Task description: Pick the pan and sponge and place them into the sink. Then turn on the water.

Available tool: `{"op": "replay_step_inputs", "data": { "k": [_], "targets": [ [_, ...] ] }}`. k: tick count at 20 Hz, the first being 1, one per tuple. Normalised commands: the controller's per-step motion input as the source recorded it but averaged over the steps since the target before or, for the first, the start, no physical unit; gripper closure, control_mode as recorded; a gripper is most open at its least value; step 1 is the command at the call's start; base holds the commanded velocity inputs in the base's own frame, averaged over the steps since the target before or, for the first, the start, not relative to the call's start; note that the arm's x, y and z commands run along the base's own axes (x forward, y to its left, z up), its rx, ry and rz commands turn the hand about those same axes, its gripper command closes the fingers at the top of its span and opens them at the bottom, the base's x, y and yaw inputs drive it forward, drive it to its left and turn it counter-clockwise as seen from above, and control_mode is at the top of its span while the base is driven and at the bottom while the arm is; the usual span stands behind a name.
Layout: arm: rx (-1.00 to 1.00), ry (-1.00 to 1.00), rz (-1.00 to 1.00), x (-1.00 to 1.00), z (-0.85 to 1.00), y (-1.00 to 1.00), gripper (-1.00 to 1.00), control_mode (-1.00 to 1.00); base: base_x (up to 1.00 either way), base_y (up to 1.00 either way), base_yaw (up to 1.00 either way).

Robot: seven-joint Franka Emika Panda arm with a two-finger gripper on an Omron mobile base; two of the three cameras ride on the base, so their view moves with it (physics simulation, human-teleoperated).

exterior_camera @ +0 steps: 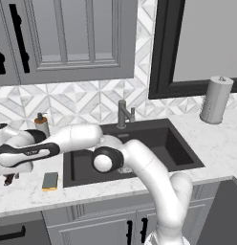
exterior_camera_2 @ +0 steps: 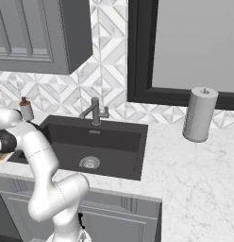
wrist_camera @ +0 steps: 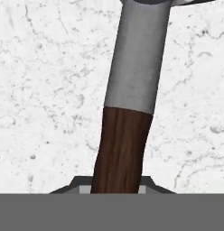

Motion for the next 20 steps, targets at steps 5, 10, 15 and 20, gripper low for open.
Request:
{"op": "replay_step_inputs", "data": {
  "k": [5,10,15,20],
  "targets": [
    [0.00,0.03,-0.22,0.00,0.48,-0.45,1.00,-1.00,0.00,0.00,0.00],
    [0.00,0.05,-0.23,0.00,0.19,-0.37,1.00,-1.00,0.00,0.00,0.00],
    [0.00,0.06,-0.24,0.00,0.00,-0.22,1.00,-1.00,0.00,0.00,0.00],
    [-0.05,0.06,-0.30,0.07,0.00,-0.49,1.00,-1.00,0.00,0.00,0.00]
  ]
}}
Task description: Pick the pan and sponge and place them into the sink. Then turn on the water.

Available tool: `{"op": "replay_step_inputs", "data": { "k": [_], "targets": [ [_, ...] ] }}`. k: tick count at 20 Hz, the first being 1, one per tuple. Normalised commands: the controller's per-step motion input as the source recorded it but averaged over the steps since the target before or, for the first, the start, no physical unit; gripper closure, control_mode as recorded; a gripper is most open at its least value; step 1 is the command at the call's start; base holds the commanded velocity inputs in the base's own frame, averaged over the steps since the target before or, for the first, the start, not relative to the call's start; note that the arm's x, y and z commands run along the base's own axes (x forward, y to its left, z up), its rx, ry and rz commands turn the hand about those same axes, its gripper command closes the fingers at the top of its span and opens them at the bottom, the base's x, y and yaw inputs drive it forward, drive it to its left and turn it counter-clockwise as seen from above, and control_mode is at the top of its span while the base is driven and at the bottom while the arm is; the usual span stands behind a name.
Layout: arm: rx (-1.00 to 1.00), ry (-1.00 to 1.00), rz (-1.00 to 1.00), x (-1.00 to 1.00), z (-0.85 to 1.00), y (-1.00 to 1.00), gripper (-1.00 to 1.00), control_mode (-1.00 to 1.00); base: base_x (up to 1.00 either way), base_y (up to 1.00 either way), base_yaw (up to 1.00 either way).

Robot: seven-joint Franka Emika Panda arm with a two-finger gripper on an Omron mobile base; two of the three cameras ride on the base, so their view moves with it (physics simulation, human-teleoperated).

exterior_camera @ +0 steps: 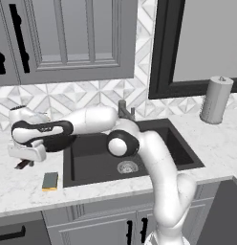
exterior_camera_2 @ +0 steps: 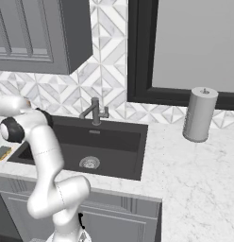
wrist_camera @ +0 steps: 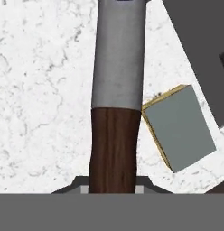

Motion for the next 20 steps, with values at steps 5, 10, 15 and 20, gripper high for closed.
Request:
{"op": "replay_step_inputs", "data": {
  "k": [5,10,15,20],
  "targets": [
    [-0.08,0.05,-0.36,0.21,0.00,-0.77,1.00,-1.00,0.00,0.00,0.00],
    [-0.09,0.03,-0.35,0.26,-0.04,-0.68,1.00,-1.00,0.00,0.00,0.00],
    [-0.11,0.00,-0.34,0.21,-0.12,-0.65,1.00,-1.00,0.00,0.00,0.00],
    [-0.11,0.00,-0.33,0.25,-0.15,-0.65,1.00,-1.00,0.00,0.00,0.00]
  ]
}}
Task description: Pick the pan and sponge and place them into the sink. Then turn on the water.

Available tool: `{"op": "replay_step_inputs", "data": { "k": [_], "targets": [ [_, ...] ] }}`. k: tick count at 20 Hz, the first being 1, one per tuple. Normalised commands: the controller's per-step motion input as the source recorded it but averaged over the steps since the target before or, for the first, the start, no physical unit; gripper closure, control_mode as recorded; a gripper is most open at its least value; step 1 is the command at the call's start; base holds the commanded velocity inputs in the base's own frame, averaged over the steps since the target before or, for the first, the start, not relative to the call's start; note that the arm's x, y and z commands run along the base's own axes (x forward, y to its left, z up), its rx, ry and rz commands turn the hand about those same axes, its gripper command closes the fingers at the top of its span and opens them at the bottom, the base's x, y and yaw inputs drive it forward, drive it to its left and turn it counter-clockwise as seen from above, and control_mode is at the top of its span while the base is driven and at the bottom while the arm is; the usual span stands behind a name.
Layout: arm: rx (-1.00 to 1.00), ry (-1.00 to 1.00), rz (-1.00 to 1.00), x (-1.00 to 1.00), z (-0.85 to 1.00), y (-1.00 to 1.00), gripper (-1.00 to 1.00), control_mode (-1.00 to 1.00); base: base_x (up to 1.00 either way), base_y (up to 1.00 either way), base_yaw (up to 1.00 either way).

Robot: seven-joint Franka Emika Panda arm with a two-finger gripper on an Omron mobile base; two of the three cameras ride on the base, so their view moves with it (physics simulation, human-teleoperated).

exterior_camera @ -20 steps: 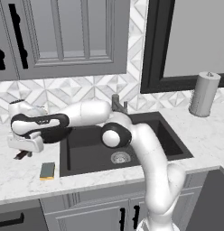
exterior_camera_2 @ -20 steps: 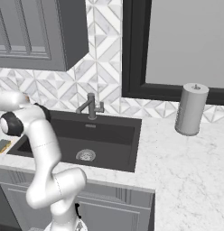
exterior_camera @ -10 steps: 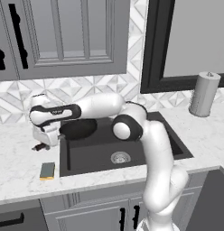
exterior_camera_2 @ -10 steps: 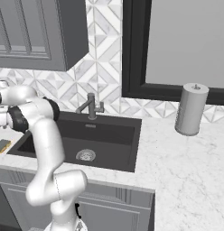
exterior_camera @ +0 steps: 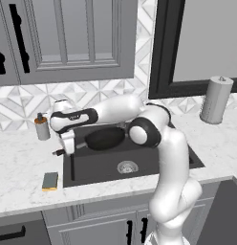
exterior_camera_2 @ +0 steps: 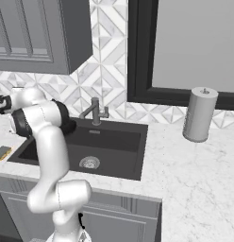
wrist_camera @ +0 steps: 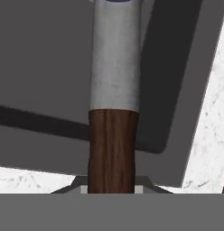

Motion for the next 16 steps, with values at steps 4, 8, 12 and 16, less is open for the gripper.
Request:
{"op": "replay_step_inputs", "data": {
  "k": [4,8,12,16],
  "targets": [
    [-0.11,0.00,-0.32,0.27,-0.24,-0.58,1.00,-1.00,0.00,0.00,0.00],
    [-0.10,0.00,-0.32,0.25,-0.26,-0.52,1.00,-1.00,0.00,0.00,0.00],
    [-0.07,0.00,-0.34,0.25,-0.23,-0.47,1.00,-1.00,0.00,0.00,0.00],
    [-0.05,0.00,-0.34,0.30,-0.25,-0.39,1.00,-1.00,0.00,0.00,0.00]
  ]
}}
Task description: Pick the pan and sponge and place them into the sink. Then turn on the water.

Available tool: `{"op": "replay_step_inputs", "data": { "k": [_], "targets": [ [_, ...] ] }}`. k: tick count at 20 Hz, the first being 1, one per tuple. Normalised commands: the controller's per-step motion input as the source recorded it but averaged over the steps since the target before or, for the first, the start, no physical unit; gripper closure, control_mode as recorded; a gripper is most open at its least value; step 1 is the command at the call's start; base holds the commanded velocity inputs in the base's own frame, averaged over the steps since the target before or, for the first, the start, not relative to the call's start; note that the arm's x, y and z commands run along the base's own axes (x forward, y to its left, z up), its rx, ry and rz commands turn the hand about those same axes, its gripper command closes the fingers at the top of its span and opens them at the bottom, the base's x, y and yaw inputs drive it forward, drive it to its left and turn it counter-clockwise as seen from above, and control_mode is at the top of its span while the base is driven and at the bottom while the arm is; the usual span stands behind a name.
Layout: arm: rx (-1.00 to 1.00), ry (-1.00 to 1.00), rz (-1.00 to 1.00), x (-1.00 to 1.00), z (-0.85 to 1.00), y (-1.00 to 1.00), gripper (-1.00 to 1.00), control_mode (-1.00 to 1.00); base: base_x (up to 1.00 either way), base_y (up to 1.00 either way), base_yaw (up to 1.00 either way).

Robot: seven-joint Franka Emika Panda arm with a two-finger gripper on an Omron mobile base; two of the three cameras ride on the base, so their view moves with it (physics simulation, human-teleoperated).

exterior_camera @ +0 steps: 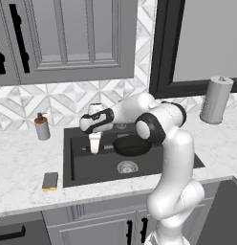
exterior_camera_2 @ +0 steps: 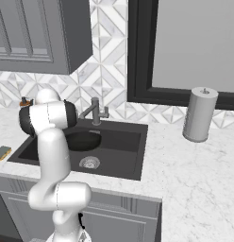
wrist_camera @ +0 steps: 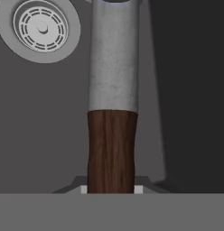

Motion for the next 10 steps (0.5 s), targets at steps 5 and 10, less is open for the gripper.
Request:
{"op": "replay_step_inputs", "data": {
  "k": [5,10],
  "targets": [
    [-0.05,0.00,-0.27,0.16,-0.38,-0.01,1.00,-1.00,0.00,0.00,0.00],
    [-0.03,0.00,-0.16,0.00,-0.41,0.39,1.00,-1.00,0.00,0.00,0.00]
  ]
}}
